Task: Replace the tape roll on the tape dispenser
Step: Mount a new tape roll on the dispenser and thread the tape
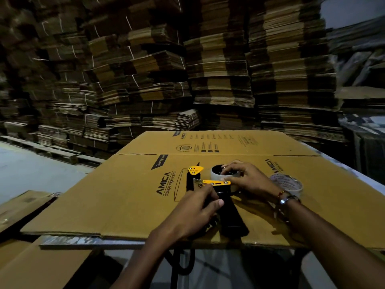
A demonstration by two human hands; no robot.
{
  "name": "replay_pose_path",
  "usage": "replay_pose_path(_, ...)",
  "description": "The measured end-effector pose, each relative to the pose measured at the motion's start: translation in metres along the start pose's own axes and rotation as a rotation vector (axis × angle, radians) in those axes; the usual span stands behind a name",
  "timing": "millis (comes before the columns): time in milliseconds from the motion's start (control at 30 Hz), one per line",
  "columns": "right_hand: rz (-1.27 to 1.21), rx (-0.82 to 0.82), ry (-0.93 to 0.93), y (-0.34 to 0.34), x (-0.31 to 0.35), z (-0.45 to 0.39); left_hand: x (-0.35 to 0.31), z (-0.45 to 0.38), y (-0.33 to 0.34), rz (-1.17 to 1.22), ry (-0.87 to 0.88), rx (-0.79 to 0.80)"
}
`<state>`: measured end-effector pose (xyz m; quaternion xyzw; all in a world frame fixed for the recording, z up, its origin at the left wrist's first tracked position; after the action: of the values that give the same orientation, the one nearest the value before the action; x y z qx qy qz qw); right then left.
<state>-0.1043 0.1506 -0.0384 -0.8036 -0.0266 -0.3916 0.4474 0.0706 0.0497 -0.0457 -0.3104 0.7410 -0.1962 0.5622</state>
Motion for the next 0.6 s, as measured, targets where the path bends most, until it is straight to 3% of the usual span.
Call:
replay_pose_path(267,0.168,0.262,0.044,-0.010,0.016,-0.019,-0.029,-0.004,0.040,-0.200,0.161,-0.001)
replay_pose_path(467,0.226,0.336,0.075,-0.009,0.024,-0.020,-0.043,-0.012,0.054,-0.279,0.235,0.013)
replay_pose_path(600,0.258,0.304,0.058,-0.008,0.024,-0.019,-0.042,-0.011,0.030,-0.152,0.302,-0.168)
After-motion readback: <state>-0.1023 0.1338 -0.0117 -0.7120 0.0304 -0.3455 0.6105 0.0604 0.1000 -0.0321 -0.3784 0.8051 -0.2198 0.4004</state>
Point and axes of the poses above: each hand's wrist, its own z-axis away from the middle knuckle, its own y-axis out of the palm, x = y × z, the point moved 7 cm from there along -z, towards the middle knuckle
